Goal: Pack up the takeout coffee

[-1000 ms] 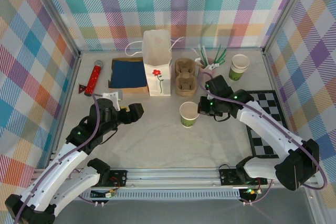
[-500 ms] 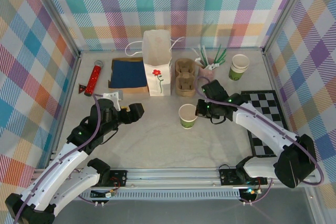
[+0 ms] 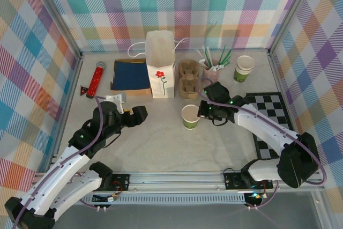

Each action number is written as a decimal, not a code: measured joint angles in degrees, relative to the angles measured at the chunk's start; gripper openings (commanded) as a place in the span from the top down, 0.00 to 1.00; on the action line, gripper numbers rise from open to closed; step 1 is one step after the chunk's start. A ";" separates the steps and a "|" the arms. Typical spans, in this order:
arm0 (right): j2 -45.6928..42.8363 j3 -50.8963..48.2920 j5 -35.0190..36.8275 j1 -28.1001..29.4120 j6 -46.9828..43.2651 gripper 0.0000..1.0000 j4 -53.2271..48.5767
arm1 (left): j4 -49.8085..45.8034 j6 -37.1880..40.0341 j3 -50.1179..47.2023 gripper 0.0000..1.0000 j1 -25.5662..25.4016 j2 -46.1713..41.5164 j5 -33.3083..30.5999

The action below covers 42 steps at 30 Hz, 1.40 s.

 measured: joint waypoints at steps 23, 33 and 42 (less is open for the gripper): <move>0.48 -0.76 2.12 0.02 -0.15 0.63 -0.76 | -0.22 0.00 -1.09 0.14 -0.31 -1.73 -1.22; -2.19 7.37 8.63 0.02 -4.42 0.52 -10.91 | -0.20 0.00 -1.09 0.14 -0.37 -1.53 -1.20; 5.33 21.99 13.90 -3.69 -13.25 0.41 -18.86 | -0.15 0.00 -1.09 0.14 -1.44 -0.31 -1.20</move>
